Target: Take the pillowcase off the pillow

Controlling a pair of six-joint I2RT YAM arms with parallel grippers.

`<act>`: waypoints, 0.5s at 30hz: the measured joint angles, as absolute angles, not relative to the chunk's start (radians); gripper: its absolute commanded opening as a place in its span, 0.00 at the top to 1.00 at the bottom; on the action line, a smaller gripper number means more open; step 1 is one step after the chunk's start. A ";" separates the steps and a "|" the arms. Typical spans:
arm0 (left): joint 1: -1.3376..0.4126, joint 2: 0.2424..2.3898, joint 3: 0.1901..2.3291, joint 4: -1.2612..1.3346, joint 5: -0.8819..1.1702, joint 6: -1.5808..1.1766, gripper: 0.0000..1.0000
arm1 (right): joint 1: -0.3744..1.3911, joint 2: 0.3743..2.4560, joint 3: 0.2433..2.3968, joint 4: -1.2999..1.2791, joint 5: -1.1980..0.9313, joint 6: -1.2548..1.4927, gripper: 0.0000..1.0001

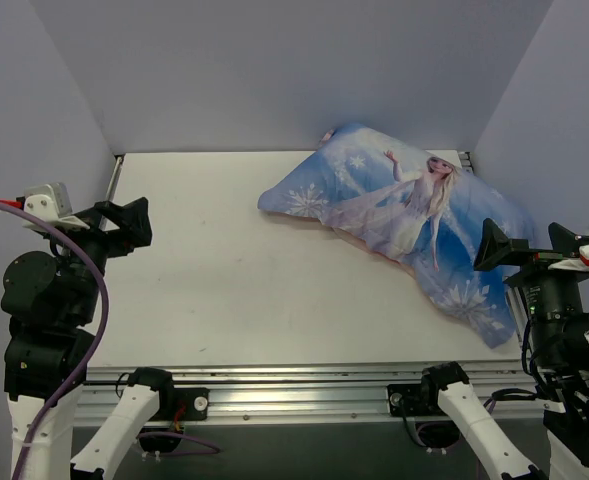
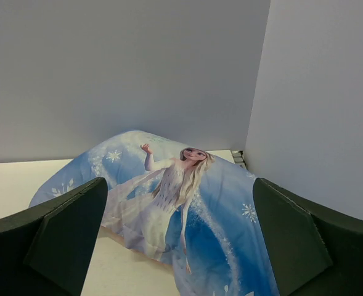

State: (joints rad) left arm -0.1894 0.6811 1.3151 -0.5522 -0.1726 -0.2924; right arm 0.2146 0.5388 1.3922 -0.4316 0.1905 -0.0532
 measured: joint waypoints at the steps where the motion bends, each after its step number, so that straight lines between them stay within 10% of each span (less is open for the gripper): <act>1: -0.189 0.681 1.315 -0.553 -0.173 -0.294 0.06 | 0.215 0.539 1.392 -0.432 0.190 -0.053 0.00; 15: -0.189 0.690 1.276 -0.585 -0.148 -0.357 0.06 | 0.215 0.572 1.330 -0.445 0.176 -0.027 0.00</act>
